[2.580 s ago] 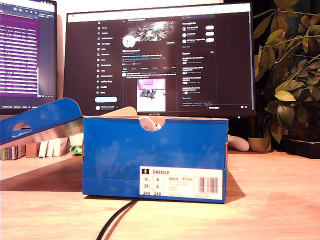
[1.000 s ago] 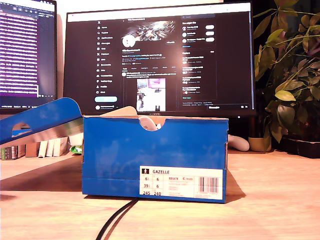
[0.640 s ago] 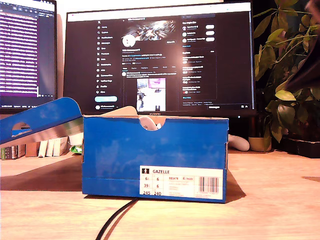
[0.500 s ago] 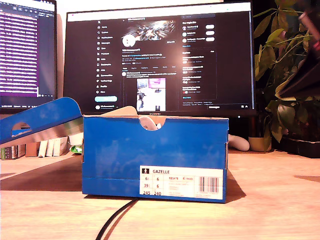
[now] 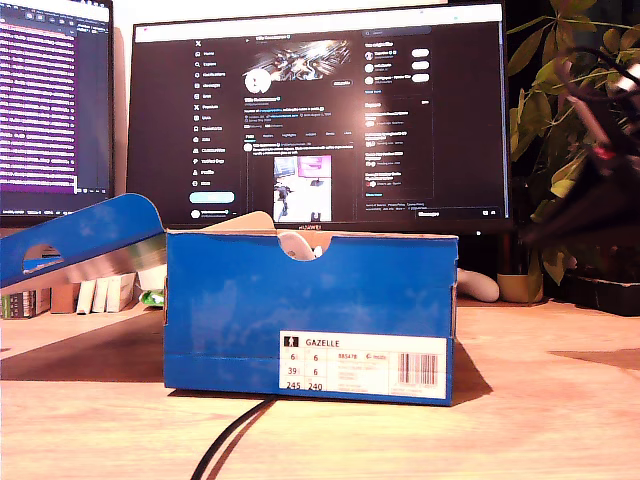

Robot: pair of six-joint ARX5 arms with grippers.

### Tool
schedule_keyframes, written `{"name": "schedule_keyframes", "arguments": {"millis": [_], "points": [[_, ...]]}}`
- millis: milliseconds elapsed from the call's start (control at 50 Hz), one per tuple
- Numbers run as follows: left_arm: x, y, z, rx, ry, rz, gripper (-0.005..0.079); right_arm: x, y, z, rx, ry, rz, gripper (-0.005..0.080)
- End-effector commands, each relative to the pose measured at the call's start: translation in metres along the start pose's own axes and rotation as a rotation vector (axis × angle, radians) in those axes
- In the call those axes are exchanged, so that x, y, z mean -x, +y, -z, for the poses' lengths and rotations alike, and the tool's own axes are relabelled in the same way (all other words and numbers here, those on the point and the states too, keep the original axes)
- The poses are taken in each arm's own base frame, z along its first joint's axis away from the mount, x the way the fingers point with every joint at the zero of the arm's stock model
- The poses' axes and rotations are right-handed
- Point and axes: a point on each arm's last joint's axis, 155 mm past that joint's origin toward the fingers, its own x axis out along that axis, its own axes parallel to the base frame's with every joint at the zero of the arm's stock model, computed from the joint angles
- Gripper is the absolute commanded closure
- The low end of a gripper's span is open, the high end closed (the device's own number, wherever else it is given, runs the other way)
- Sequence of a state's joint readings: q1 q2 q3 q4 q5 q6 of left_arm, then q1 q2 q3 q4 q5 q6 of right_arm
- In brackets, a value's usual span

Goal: Close the blue shoebox by pushing the lid with your left arm and holding the box in place with your right arm

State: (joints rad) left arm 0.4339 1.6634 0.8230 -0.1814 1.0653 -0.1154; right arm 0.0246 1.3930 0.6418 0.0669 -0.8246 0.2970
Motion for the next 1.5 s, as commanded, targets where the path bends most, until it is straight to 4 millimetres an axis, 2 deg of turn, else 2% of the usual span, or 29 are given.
{"name": "schedule_keyframes", "arguments": {"millis": [0,160,400,720,940,1140,1480], "points": [[-0.001,0.003,-0.003,-0.016,0.000,0.003,0.0762,-0.008,0.003,0.001,-0.008,0.011,-0.015,0.0764],[-0.005,0.012,0.003,0.007,0.019,-0.007,0.0762,-0.022,0.005,0.007,-0.013,0.034,-0.032,0.0764],[-0.010,0.012,0.012,0.033,0.053,-0.003,0.0762,-0.038,0.008,0.011,-0.011,0.050,-0.052,0.0764],[-0.024,-0.008,0.030,0.043,0.126,0.059,0.0762,-0.049,0.031,-0.001,0.049,0.048,-0.093,0.0764],[-0.027,-0.016,0.034,0.039,0.141,0.089,0.0762,-0.051,0.034,0.005,0.039,0.073,-0.093,0.0764],[-0.024,-0.033,0.028,0.035,0.141,0.170,0.0762,-0.051,0.032,0.008,0.031,0.084,-0.089,0.0764],[-0.018,-0.065,0.001,0.017,0.141,0.254,0.0762,-0.058,0.035,0.018,0.061,0.108,-0.066,0.0764]]}}
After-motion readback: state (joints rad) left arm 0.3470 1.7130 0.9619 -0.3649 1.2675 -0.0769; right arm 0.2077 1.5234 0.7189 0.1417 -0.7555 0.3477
